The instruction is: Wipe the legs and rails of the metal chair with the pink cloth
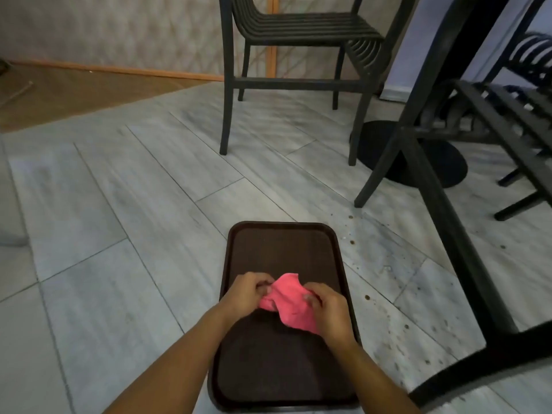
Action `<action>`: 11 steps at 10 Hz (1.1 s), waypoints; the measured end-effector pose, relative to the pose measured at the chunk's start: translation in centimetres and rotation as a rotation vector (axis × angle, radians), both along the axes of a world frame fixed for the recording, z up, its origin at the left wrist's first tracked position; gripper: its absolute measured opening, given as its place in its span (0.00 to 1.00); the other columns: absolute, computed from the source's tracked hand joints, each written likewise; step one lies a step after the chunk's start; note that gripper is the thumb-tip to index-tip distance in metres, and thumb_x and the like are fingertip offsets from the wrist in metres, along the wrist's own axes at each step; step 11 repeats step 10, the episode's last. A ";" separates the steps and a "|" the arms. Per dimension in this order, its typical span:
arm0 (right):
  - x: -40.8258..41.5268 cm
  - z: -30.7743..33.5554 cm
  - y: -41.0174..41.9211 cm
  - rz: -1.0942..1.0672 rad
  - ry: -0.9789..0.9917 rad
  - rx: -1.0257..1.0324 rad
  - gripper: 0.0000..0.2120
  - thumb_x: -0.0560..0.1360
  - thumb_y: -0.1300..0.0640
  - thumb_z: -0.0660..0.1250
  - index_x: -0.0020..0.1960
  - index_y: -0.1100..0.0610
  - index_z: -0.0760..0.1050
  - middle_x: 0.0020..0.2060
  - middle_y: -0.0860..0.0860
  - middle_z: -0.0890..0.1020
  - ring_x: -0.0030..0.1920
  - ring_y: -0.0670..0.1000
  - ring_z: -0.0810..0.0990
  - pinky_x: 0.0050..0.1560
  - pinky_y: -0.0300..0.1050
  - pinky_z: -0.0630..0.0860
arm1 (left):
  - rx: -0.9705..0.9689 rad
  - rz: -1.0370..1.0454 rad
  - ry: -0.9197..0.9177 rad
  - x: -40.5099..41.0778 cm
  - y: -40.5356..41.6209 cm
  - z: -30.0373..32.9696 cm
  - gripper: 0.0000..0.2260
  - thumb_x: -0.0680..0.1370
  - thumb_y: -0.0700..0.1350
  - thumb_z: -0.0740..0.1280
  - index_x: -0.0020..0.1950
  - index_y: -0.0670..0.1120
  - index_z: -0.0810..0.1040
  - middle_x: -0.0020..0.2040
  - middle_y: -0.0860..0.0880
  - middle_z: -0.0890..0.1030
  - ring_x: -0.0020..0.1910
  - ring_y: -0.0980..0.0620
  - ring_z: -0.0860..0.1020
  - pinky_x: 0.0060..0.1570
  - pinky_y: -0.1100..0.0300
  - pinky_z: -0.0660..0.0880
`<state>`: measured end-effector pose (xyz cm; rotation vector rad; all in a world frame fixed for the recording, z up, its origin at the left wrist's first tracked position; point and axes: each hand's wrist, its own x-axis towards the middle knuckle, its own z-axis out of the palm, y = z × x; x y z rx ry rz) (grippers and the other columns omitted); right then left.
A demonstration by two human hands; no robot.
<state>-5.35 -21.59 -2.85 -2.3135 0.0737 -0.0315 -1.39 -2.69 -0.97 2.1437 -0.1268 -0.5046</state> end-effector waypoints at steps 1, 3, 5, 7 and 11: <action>0.7 -2.2 0.0 0.006 -0.017 -0.057 0.11 0.76 0.59 0.64 0.56 0.56 0.79 0.52 0.50 0.82 0.51 0.46 0.77 0.55 0.37 0.72 | 0.046 -0.019 -0.015 0.9 -0.4 -1.6 0.11 0.79 0.36 0.61 0.52 0.46 0.81 0.46 0.51 0.81 0.41 0.61 0.78 0.39 0.72 0.74; 1.8 -4.3 0.9 0.109 -0.038 -0.215 0.18 0.78 0.56 0.60 0.68 0.54 0.69 0.68 0.52 0.70 0.70 0.53 0.64 0.67 0.42 0.60 | 0.208 0.002 -0.130 1.1 -0.8 -5.0 0.19 0.77 0.40 0.63 0.67 0.50 0.73 0.65 0.49 0.73 0.64 0.51 0.73 0.65 0.59 0.69; 1.9 -6.3 1.6 0.322 0.069 -0.491 0.33 0.73 0.36 0.40 0.75 0.47 0.42 0.74 0.47 0.40 0.72 0.51 0.37 0.69 0.49 0.38 | 0.320 -0.119 -0.157 -0.6 -1.7 -7.0 0.25 0.79 0.46 0.61 0.75 0.55 0.59 0.78 0.53 0.52 0.76 0.51 0.55 0.73 0.54 0.58; 1.4 -7.5 2.2 0.312 0.163 -0.661 0.35 0.73 0.35 0.49 0.74 0.53 0.50 0.71 0.54 0.62 0.70 0.57 0.62 0.67 0.59 0.61 | 0.440 -0.210 -0.139 -2.0 -1.8 -8.2 0.30 0.80 0.49 0.58 0.76 0.57 0.44 0.77 0.55 0.37 0.77 0.51 0.44 0.75 0.50 0.53; 0.5 -0.9 1.6 0.340 0.258 -0.564 0.31 0.79 0.43 0.50 0.75 0.48 0.38 0.75 0.51 0.40 0.74 0.55 0.38 0.72 0.56 0.40 | 0.416 -0.162 -0.107 -2.3 -2.0 -2.3 0.30 0.80 0.45 0.58 0.77 0.55 0.44 0.78 0.51 0.42 0.77 0.49 0.45 0.75 0.51 0.51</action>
